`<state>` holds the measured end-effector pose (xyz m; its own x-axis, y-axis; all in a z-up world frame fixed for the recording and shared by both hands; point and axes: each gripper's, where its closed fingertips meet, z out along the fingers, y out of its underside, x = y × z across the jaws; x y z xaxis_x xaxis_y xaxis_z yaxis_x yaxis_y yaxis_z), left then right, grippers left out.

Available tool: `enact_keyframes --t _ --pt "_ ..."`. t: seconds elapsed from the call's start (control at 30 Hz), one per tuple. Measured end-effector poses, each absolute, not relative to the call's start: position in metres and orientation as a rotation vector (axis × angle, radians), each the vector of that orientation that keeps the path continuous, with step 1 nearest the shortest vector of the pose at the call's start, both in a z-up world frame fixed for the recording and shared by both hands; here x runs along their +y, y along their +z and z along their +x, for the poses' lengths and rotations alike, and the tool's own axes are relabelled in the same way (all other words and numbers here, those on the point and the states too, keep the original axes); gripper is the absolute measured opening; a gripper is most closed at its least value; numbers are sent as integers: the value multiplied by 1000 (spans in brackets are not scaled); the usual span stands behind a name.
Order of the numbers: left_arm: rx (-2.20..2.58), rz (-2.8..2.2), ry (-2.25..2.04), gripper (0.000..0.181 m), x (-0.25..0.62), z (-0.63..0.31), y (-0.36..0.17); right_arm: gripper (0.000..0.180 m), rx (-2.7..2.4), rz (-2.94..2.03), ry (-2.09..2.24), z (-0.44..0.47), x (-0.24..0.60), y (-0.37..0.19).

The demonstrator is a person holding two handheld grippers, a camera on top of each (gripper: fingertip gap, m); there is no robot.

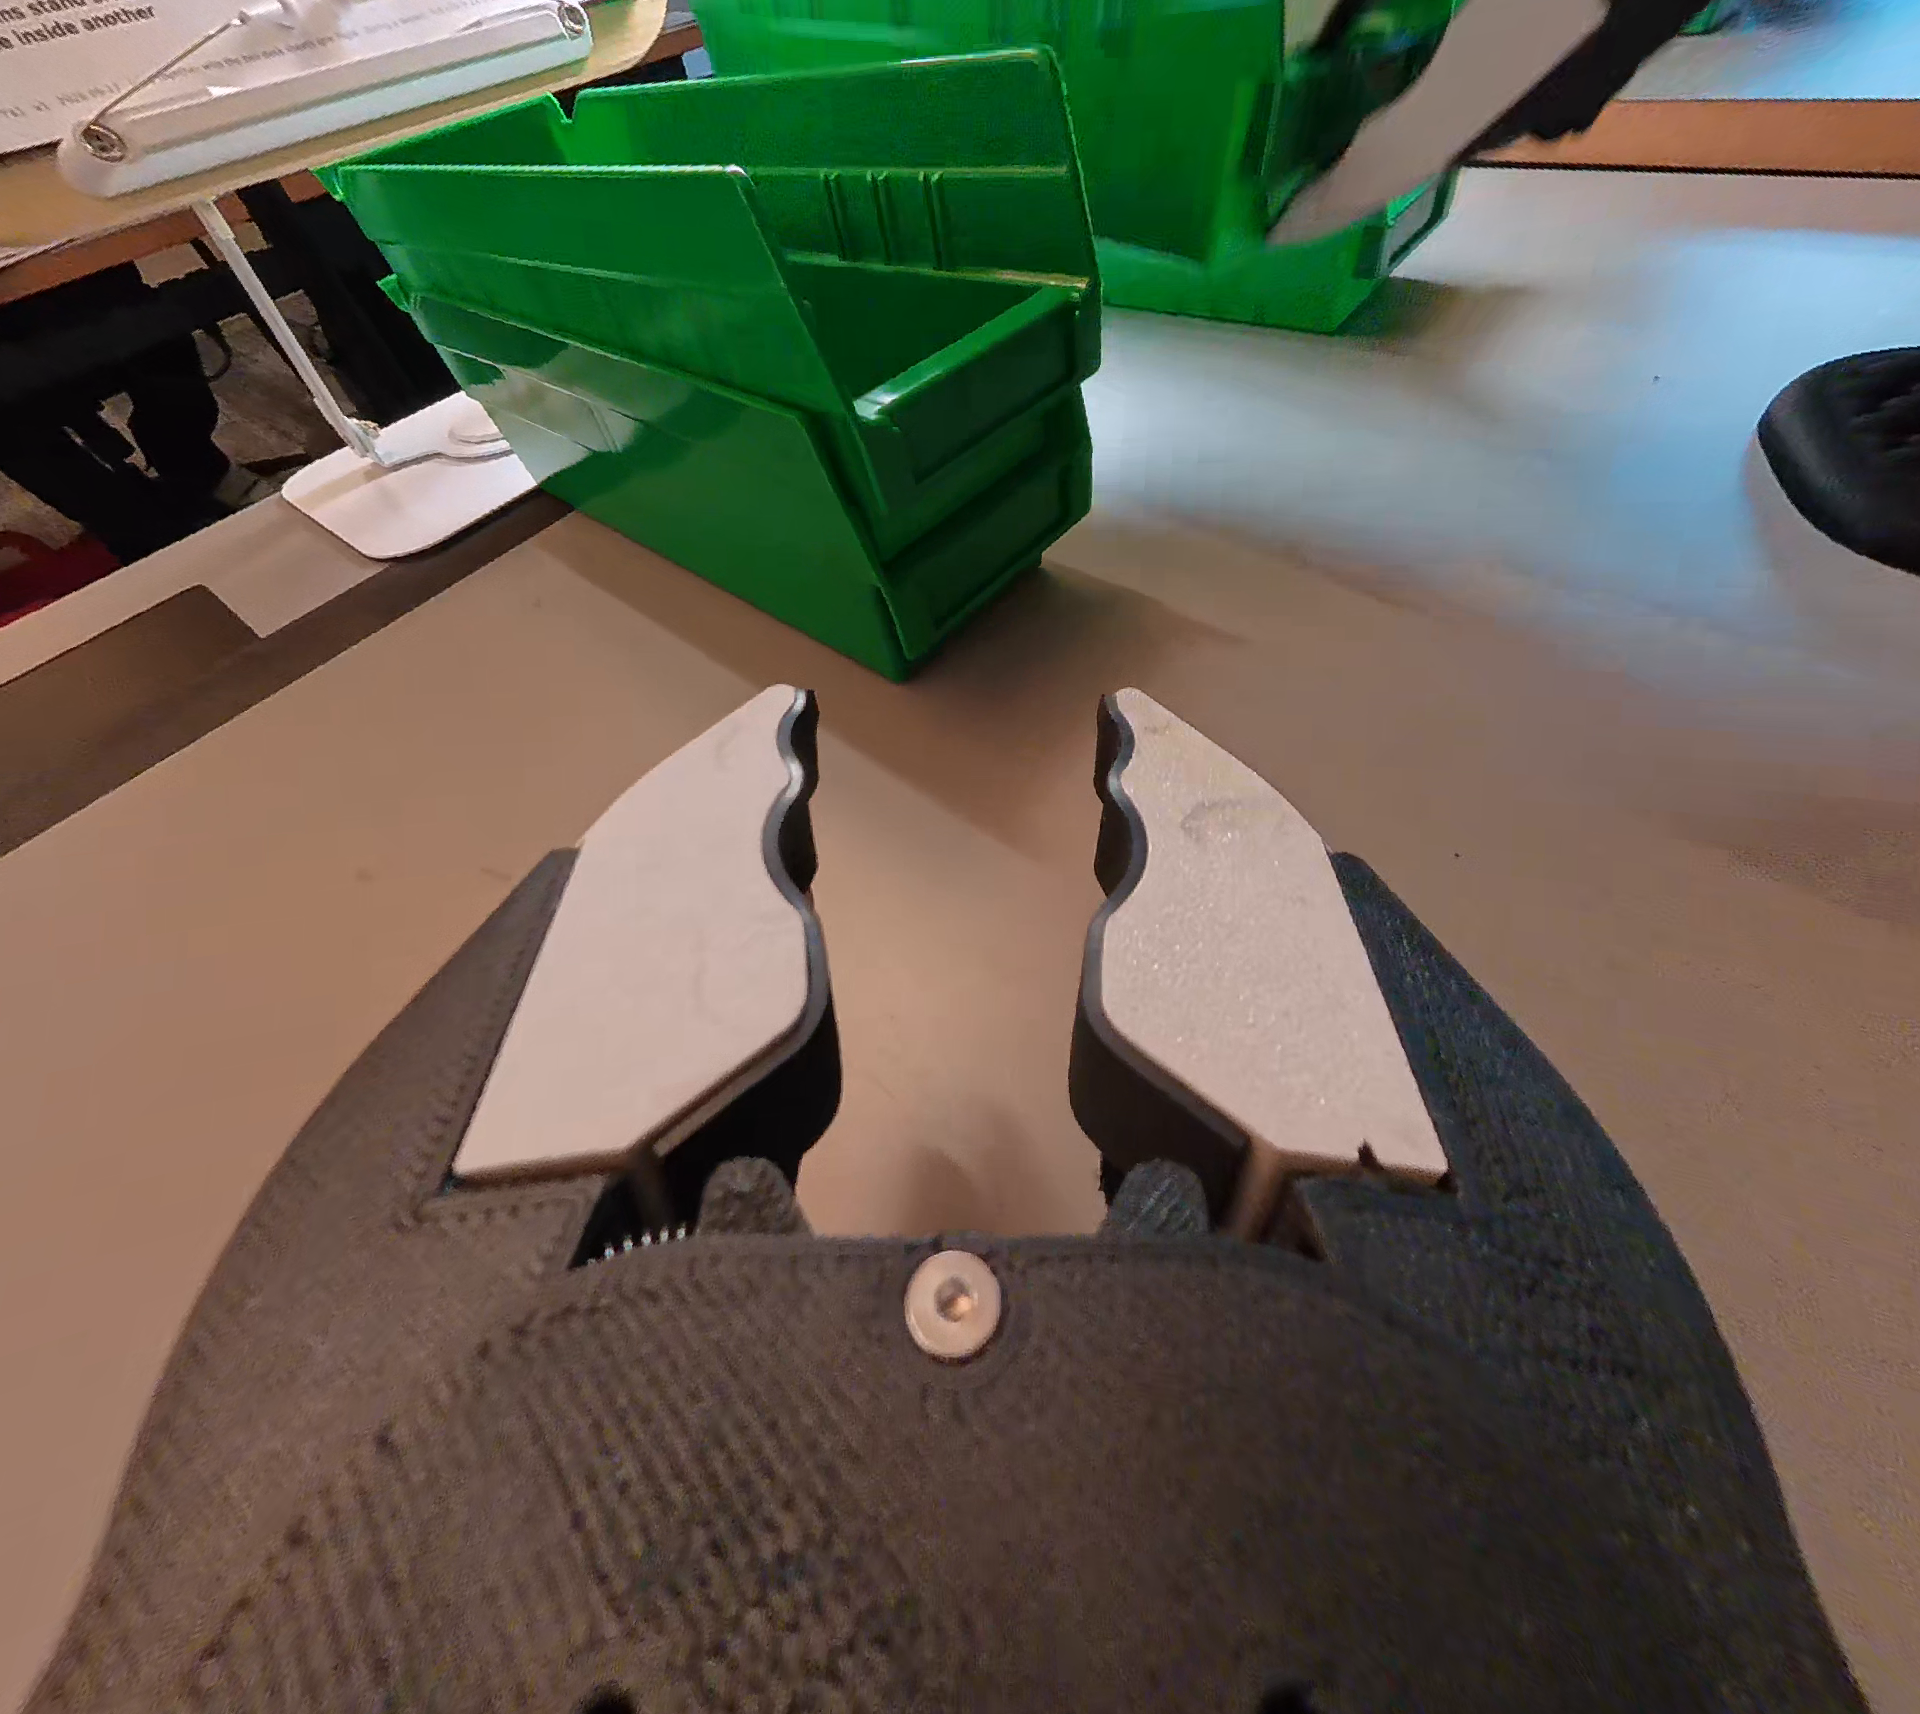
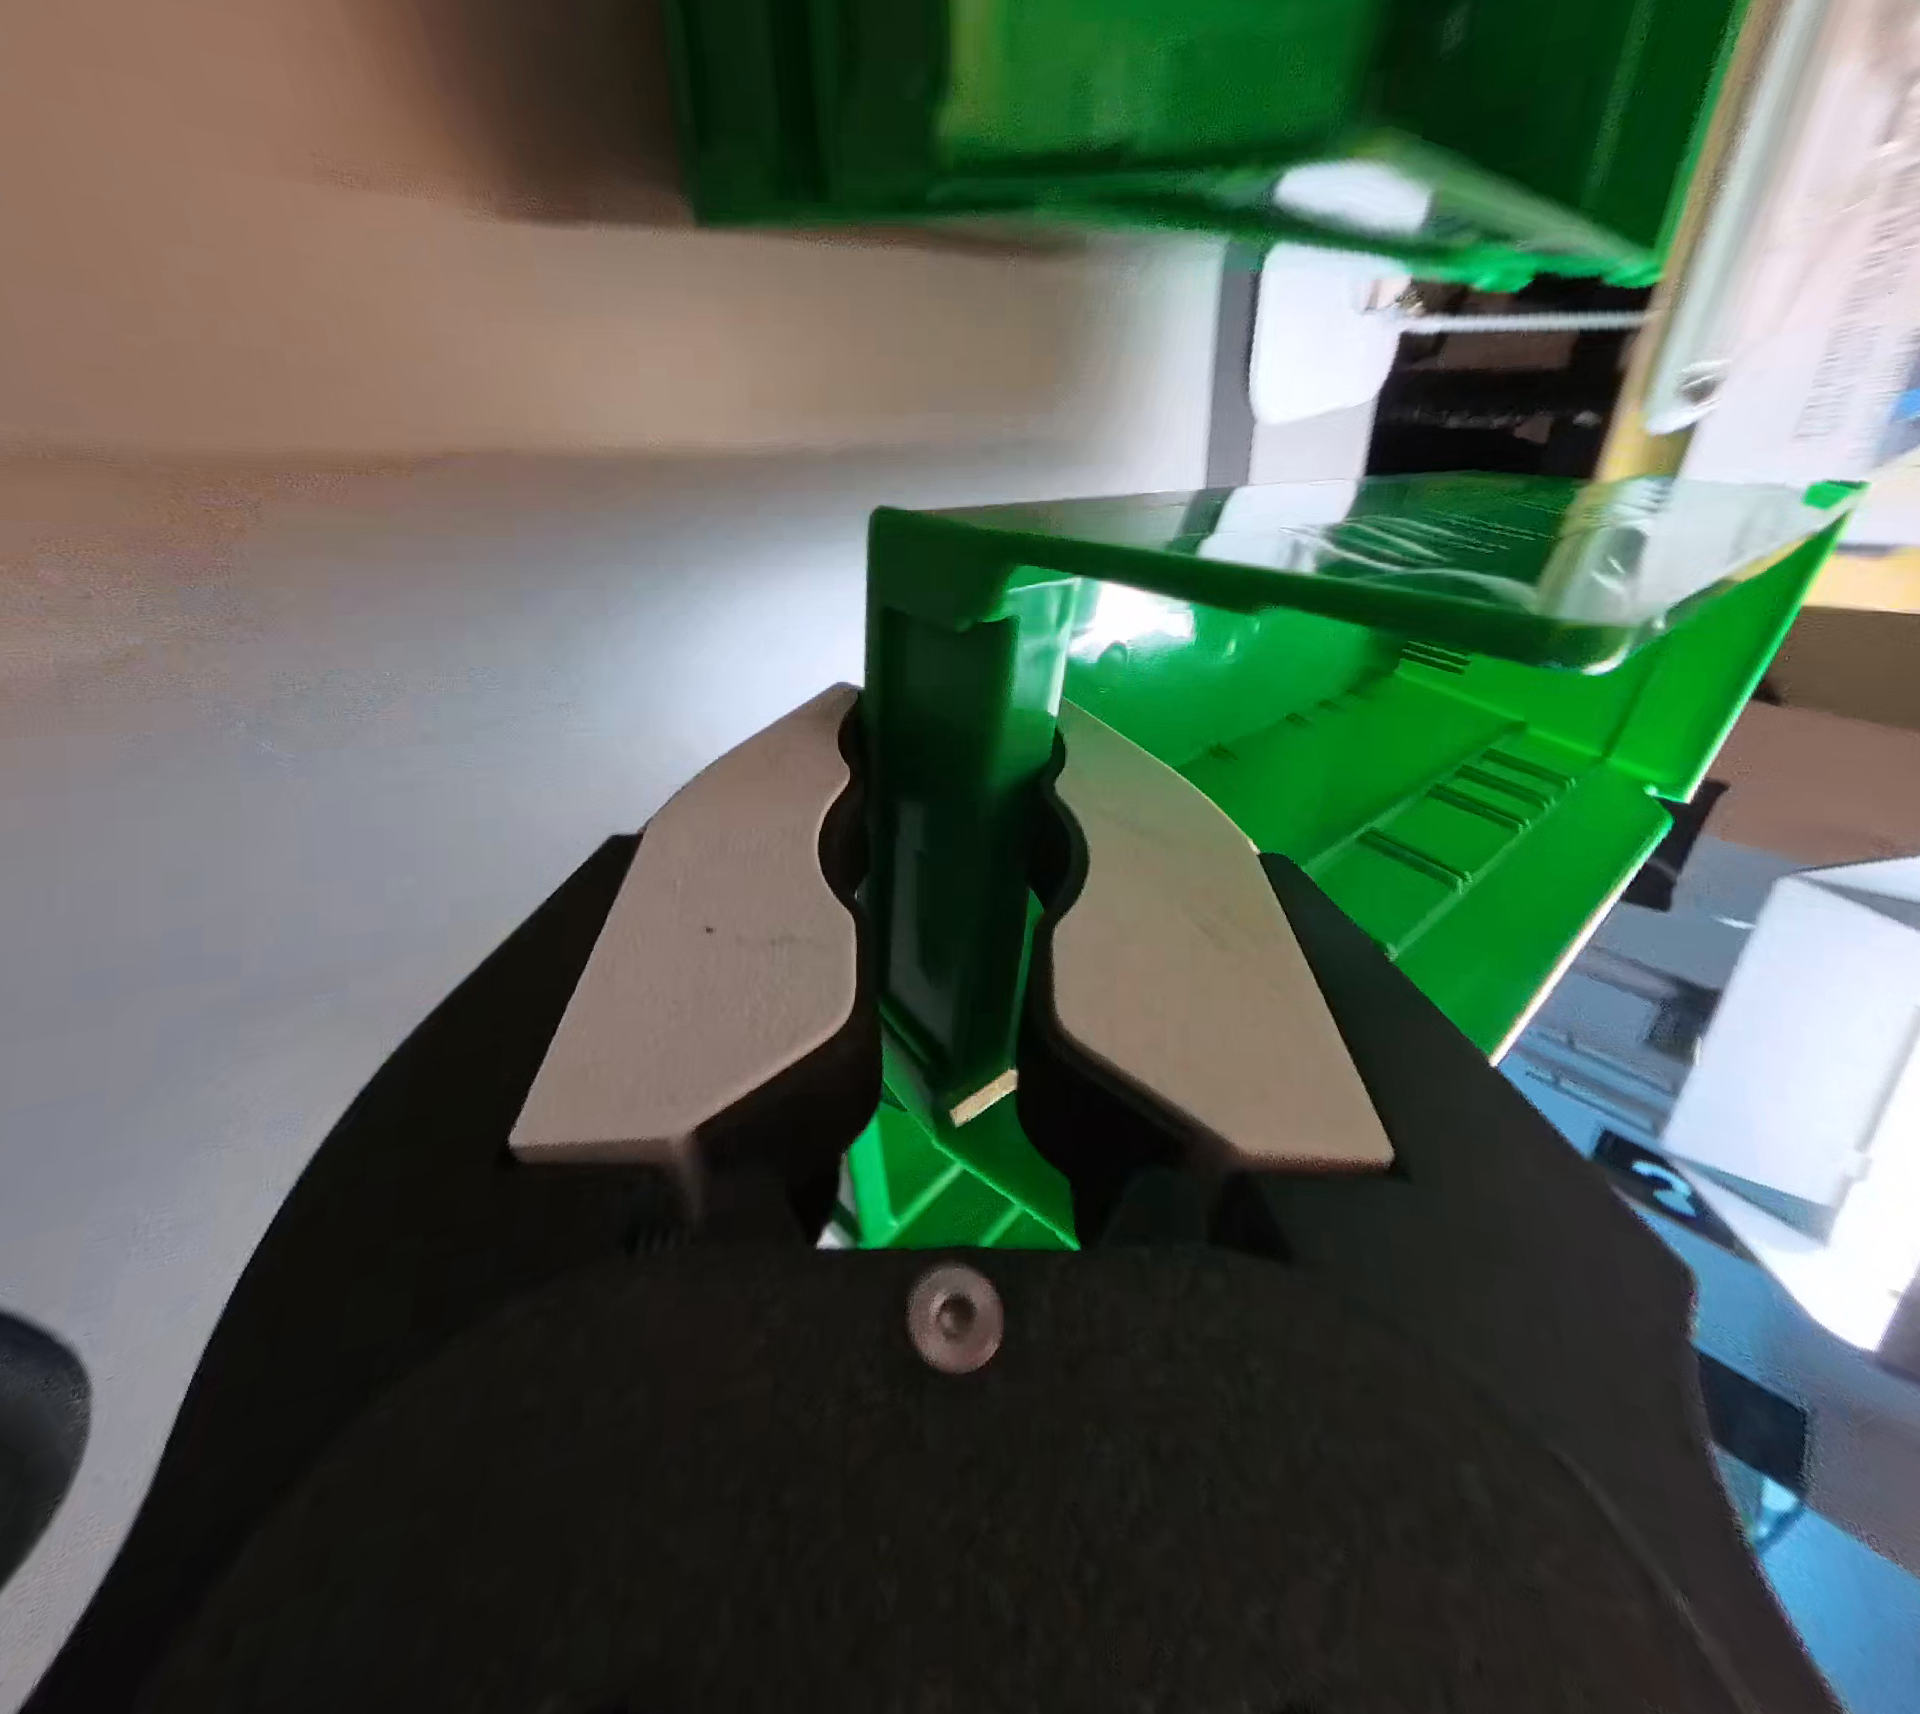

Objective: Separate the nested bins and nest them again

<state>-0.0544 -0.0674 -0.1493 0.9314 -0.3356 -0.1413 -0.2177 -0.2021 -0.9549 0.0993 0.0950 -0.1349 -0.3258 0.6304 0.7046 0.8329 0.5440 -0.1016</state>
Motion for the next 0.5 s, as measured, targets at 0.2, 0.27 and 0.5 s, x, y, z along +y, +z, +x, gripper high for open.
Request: enact_keyframes --t 0.2,0.27,0.5 --pt "431 -1784 -84 52 -68 -53 -149 27 -2086 -1074 -244 55 60 -54" --pt "437 -1779 -65 52 -69 -54 -148 27 -2108 -1061 -203 34 50 -43" --pt "441 -1754 -16 51 -72 -59 -143 28 -2196 -1134 -227 -16 50 -67"
